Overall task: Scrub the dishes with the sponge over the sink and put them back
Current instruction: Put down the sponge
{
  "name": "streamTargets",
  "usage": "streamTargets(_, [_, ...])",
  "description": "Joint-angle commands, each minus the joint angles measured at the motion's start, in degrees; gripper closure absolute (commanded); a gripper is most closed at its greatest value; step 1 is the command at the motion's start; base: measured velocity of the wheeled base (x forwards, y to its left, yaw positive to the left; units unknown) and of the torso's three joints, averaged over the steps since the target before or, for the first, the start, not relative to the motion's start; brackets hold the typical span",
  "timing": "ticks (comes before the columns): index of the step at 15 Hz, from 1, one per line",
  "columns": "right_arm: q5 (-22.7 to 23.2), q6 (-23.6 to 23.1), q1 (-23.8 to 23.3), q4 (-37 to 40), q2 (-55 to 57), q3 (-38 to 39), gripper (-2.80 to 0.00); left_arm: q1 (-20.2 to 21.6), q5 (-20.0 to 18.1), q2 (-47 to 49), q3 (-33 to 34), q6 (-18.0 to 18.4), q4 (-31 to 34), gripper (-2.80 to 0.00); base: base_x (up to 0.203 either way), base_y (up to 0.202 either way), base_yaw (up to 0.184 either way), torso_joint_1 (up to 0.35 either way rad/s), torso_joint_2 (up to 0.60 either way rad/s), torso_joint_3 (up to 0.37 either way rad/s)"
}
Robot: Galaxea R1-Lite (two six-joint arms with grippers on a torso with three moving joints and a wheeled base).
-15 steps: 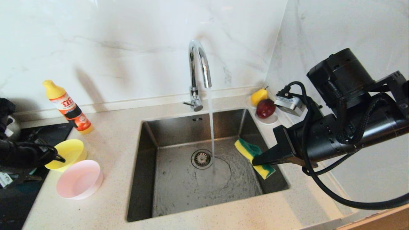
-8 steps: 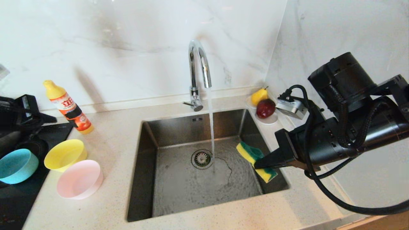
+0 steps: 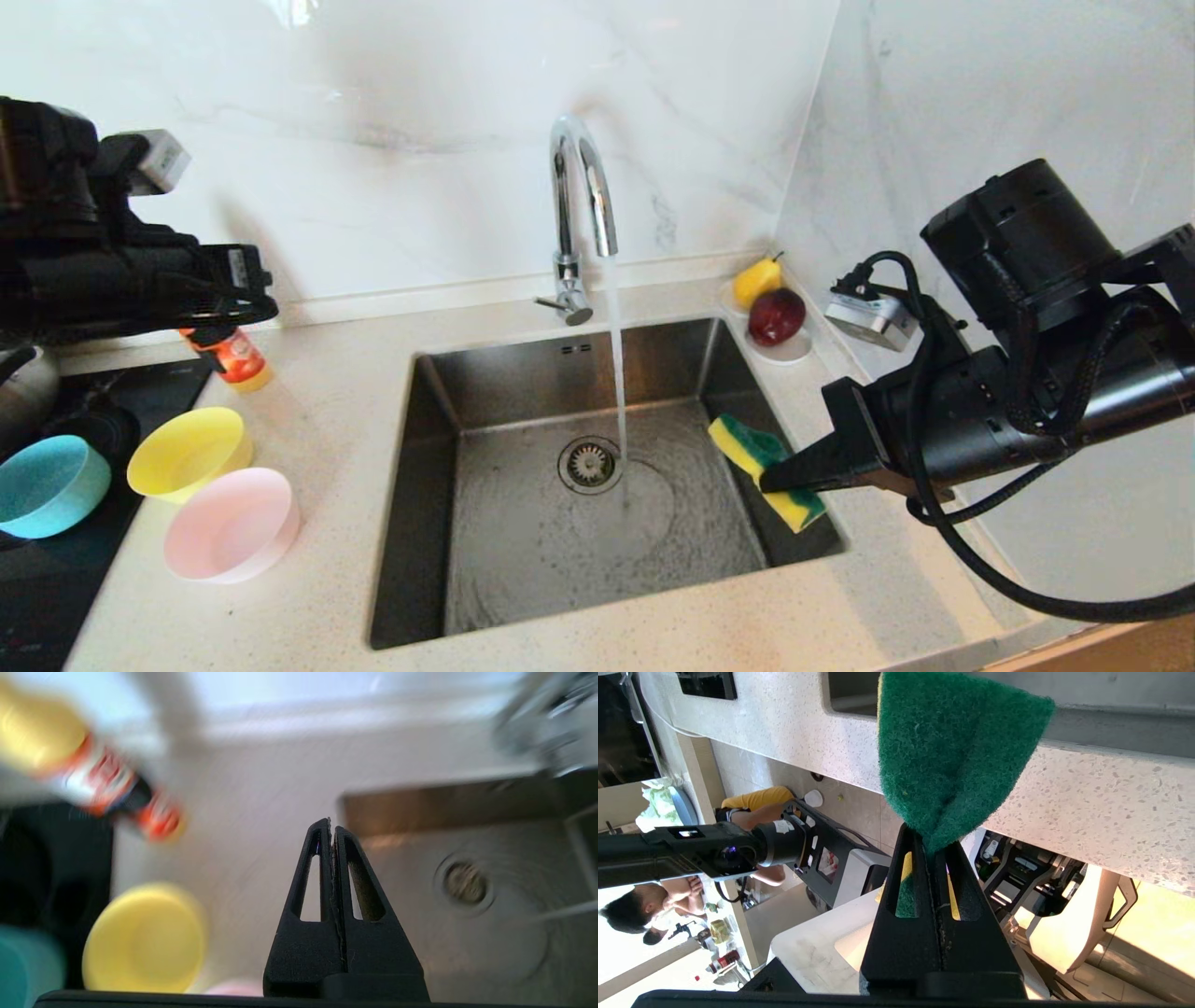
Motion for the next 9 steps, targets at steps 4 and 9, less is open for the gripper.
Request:
streamTargets(4, [0.2, -0.5, -0.6, -0.8, 0.5, 0.3, 0.00, -4.9, 2.6, -20.0, 11.0, -0.9, -2.6, 0.00, 0.000, 0.000, 0.000, 0.000, 0.00, 0.000])
streamTargets(9, [0.2, -0.5, -0.6, -1.2, 1.1, 1.1, 0.00, -6.1, 6.5, -44.9, 33.6, -1.5, -2.6, 0.00, 0.000, 0.000, 0.000, 0.000, 0.00, 0.000])
